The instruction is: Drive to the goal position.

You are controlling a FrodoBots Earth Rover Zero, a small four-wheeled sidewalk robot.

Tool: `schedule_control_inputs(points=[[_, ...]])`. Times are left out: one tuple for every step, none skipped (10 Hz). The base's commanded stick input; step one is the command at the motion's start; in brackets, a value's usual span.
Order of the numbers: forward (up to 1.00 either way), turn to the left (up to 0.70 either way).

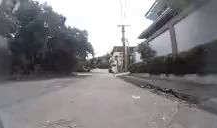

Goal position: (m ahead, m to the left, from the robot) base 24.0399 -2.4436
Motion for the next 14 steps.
schedule_control_inputs(points=[[0.50,0.00],[0.50,0.00],[0.50,0.00],[0.50,0.00],[0.50,0.00],[0.50,0.00],[0.50,0.00],[0.50,0.00],[0.50,0.00],[0.50,0.00],[0.50,0.00],[0.50,0.00],[0.50,0.00],[0.50,0.00]])
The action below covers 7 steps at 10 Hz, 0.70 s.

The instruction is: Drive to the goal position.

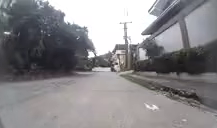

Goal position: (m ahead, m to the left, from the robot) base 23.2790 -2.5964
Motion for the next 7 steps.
schedule_control_inputs(points=[[0.50,0.00],[0.50,0.00],[0.50,0.00],[0.50,0.00],[0.50,0.00],[0.50,0.00],[0.50,-0.50]])
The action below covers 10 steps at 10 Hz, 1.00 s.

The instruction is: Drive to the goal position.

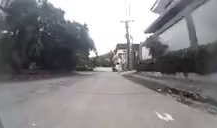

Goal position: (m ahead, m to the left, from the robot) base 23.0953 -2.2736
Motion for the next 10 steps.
schedule_control_inputs(points=[[0.50,-0.50],[0.50,-0.50],[0.50,-0.50],[0.50,-0.50],[0.50,-0.50],[0.50,-0.45],[0.50,-0.40],[0.50,-0.35],[0.50,-0.30],[0.50,-0.25]])
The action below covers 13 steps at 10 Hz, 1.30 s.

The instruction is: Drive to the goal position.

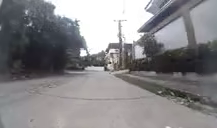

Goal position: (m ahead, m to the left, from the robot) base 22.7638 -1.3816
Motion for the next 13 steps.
schedule_control_inputs(points=[[0.50,-0.20],[0.50,-0.15],[0.50,-0.10],[0.50,-0.05],[0.50,0.00],[0.50,0.00],[0.50,0.00],[0.50,0.00],[0.50,0.00],[0.50,0.00],[0.50,0.00],[0.50,0.00],[0.50,0.00]])
